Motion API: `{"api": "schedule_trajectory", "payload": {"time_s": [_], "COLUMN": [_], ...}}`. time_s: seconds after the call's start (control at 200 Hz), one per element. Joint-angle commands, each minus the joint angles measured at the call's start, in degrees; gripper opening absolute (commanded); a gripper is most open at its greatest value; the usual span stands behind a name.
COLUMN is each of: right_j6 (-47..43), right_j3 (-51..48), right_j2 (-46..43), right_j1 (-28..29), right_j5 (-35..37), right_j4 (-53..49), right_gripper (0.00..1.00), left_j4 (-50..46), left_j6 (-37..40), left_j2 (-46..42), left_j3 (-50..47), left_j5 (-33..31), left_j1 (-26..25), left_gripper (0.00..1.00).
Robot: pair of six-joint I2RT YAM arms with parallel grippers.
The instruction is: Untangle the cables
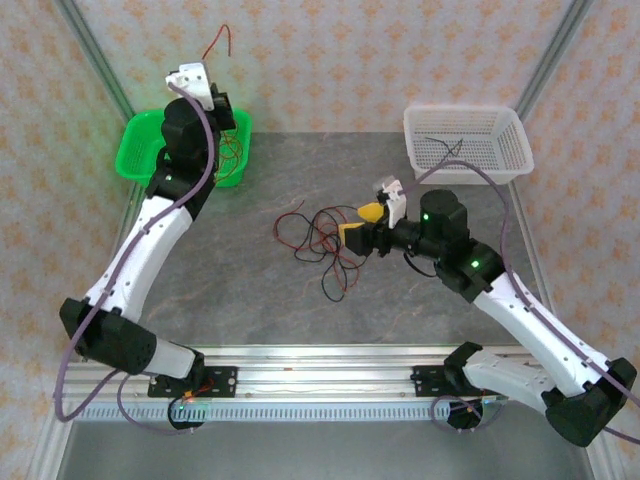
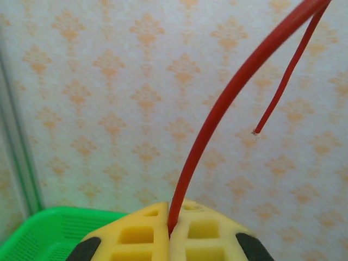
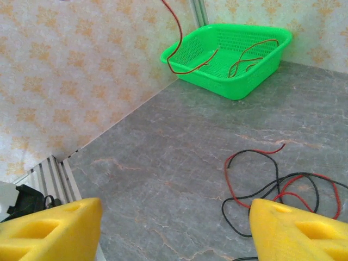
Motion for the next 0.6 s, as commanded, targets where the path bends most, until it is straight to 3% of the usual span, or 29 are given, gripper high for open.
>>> {"api": "schedule_trajectory", "payload": {"time_s": [0.0,0.32,0.596], "right_j6": [3.7,7.1,8.1], "right_j3": [-2.4,-7.4,-8.5], "right_j2": [-1.6,-1.6,1.3], "right_j1": [1.1,2.8,2.9], "right_j5": [2.2,3.7,4.2], "right_j4": [5.2,6.8,7.5], "right_gripper": [0.71,0.71,0.71], "left_j4": [9.7,19.0,26.0], "left_j6": [4.4,4.6,4.9], "left_j2": [3.2,13.7,23.6], "left_j3": [2.4,6.9,6.7], "left_j5": [-2.4,3.0,4.4], "left_j1": [2.9,13.2,16.7], "left_gripper": [0.0,0.0,0.0]}}
